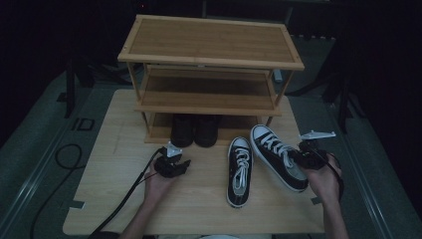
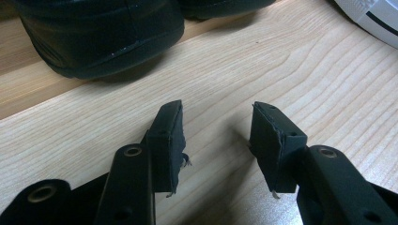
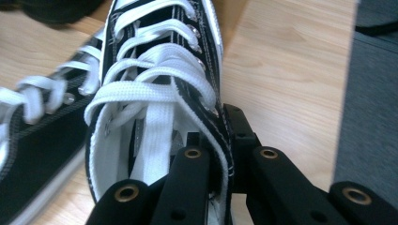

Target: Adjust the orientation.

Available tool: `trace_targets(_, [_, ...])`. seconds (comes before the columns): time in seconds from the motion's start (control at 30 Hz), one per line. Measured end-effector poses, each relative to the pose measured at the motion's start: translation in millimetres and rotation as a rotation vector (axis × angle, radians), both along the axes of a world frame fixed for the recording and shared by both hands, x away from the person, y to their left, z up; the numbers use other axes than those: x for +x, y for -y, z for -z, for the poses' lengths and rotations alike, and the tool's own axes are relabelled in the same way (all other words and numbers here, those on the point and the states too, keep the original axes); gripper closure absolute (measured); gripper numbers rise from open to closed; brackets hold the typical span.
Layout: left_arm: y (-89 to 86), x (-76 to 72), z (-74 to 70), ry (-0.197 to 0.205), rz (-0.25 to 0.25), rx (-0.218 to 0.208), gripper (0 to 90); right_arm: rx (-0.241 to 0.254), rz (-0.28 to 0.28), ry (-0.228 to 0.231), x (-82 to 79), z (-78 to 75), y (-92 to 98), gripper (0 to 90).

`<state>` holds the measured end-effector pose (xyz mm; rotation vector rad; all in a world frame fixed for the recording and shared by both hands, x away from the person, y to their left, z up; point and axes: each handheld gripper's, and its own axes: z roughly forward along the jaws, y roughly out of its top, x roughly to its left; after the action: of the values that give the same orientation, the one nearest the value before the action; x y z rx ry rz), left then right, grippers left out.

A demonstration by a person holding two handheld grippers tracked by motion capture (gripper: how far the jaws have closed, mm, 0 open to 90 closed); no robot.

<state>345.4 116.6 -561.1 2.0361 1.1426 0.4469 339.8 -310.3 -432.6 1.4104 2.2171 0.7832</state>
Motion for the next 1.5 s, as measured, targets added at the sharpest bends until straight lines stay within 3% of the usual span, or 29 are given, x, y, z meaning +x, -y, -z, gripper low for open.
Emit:
trace_targets(0.1, [-0.2,0.1,0.0,0.000,0.001,0.001,54.9,0.000,-0.049,-0.004,5.2,-1.3,-9.5,88.3])
trace_targets(0.23, [0.0,0.0,0.0,0.000,0.000,-0.001,54.9,-0.003,-0.071,-0.002,9.0,-3.7,-16.1,88.4])
trace_targets(0.43, [0.1,0.0,0.1,0.002,0.000,-0.002,54.9,0.002,-0.148,0.011,14.5,-16.6,-30.1,88.3])
trace_targets(1.0, [0.0,0.0,0.0,-0.001,0.002,0.000,54.9,0.007,-0.271,0.025,19.8,-38.1,-61.6,88.3])
trace_targets(1.5, [0.0,0.0,-0.1,0.001,0.000,0.001,54.8,0.032,-0.347,0.025,21.1,-54.6,-83.9,88.3])
